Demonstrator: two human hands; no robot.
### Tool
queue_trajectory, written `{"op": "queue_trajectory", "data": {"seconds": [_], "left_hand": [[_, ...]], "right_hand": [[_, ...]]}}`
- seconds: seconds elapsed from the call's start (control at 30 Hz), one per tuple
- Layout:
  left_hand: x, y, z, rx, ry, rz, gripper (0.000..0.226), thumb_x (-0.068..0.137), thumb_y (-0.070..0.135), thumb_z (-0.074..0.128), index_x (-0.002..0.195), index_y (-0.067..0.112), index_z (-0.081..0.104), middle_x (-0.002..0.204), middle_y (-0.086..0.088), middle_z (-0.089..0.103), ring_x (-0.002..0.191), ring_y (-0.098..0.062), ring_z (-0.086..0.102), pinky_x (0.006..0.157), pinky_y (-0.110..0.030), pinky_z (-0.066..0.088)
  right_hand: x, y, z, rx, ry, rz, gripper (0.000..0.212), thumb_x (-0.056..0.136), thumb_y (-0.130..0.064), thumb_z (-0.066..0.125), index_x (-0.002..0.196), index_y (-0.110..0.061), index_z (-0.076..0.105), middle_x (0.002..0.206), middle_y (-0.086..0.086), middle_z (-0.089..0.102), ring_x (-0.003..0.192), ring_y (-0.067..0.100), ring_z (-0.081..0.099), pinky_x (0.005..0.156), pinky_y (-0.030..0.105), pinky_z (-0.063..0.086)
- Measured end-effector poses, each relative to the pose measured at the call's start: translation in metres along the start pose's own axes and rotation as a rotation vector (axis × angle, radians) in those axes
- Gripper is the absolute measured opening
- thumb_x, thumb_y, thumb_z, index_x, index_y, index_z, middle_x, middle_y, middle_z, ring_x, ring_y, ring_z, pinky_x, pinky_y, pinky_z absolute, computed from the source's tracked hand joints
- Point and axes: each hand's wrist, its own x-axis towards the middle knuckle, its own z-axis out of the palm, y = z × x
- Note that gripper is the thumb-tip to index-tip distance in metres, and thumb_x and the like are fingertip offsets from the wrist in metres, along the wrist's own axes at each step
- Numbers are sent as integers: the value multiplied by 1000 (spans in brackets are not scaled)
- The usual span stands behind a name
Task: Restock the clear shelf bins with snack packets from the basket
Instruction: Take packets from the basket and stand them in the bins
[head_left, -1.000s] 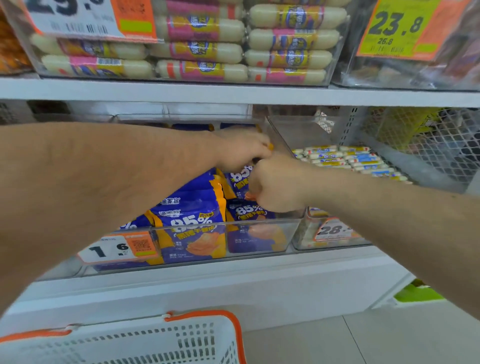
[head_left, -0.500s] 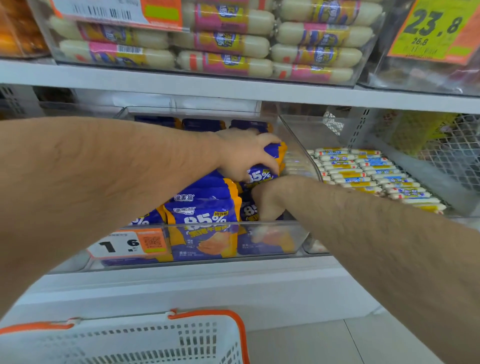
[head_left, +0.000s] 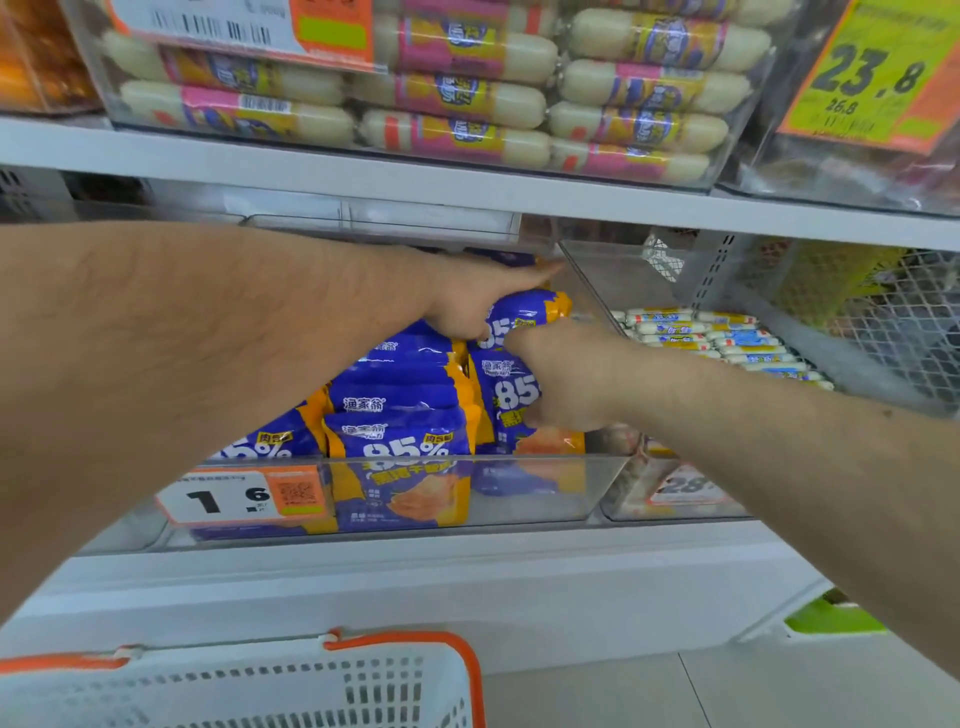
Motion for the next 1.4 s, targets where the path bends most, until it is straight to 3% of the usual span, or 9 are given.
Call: {"op": "queue_trajectory", "data": {"seconds": [0.2, 0.47, 0.77, 0.87, 0.93, 1.03, 1.13, 1.3, 1.4], "left_hand": [[-1, 13, -4, -207, -9, -53, 60, 98, 11, 51, 150, 34, 33, 154, 1, 39, 138, -20, 40, 113, -39, 36], [-5, 20, 1, -51, -13, -108, 47, 109, 19, 16, 154, 1, 18, 163, -13, 6, 150, -24, 1, 104, -19, -2], [-42, 34, -14, -187, 77, -190, 50, 107, 35, 30, 154, 19, 27, 160, -4, 26, 145, -21, 26, 113, -26, 21], [-69, 47, -19, -193, 161, -132, 44, 103, 26, 41, 147, 26, 43, 141, -1, 53, 107, -17, 57, 85, -25, 39], [-92, 60, -18, -187, 227, -73, 39, 98, 17, 47, 134, 27, 55, 113, 2, 63, 81, -12, 54, 73, -26, 36], [-128, 78, -9, -173, 370, -29, 21, 86, 11, 53, 92, 31, 55, 91, 2, 64, 90, -21, 58, 75, -30, 34], [-167, 87, 10, -216, 551, -53, 22, 76, 8, 52, 78, 29, 48, 77, 6, 59, 85, -24, 55, 73, -31, 26], [-243, 79, 70, -486, 671, -76, 33, 64, 8, 43, 85, 16, 67, 80, 2, 67, 79, -24, 60, 71, -38, 50], [-292, 69, 122, -628, 679, -260, 45, 64, 3, 42, 97, 16, 70, 92, 1, 71, 88, -15, 62, 78, -33, 51]], "right_hand": [[4, -1, 11, -200, 201, 74, 50, 86, -35, 68, 123, -14, 42, 120, 9, 60, 111, 30, 56, 95, 40, 37], [17, -3, 21, -394, 270, 169, 66, 83, -47, 70, 131, -10, 43, 128, 11, 52, 119, 29, 48, 96, 39, 38], [-8, -9, -1, -232, 289, 178, 56, 83, -47, 70, 124, -13, 54, 122, 10, 58, 116, 30, 53, 90, 36, 42], [-31, -19, -10, -10, 472, 231, 27, 88, -29, 61, 111, -16, 62, 107, 9, 65, 101, 33, 60, 72, 32, 37], [-47, -32, -14, 178, 578, 289, 17, 86, -24, 55, 99, -18, 65, 96, 6, 67, 93, 33, 61, 68, 31, 40], [-68, -61, -13, 427, 729, 344, 12, 83, -24, 55, 85, -19, 66, 85, 3, 69, 86, 30, 61, 68, 34, 47], [-80, -97, -1, 611, 850, 296, 9, 81, -17, 60, 73, -17, 63, 72, 0, 64, 73, 26, 57, 61, 34, 41], [-85, -172, 33, 813, 850, 117, 11, 78, -11, 64, 68, -15, 61, 63, -6, 54, 61, 15, 46, 57, 26, 30], [-76, -222, 69, 875, 687, 16, 7, 76, -12, 61, 70, -13, 64, 68, -1, 64, 66, 23, 57, 60, 31, 41]]}}
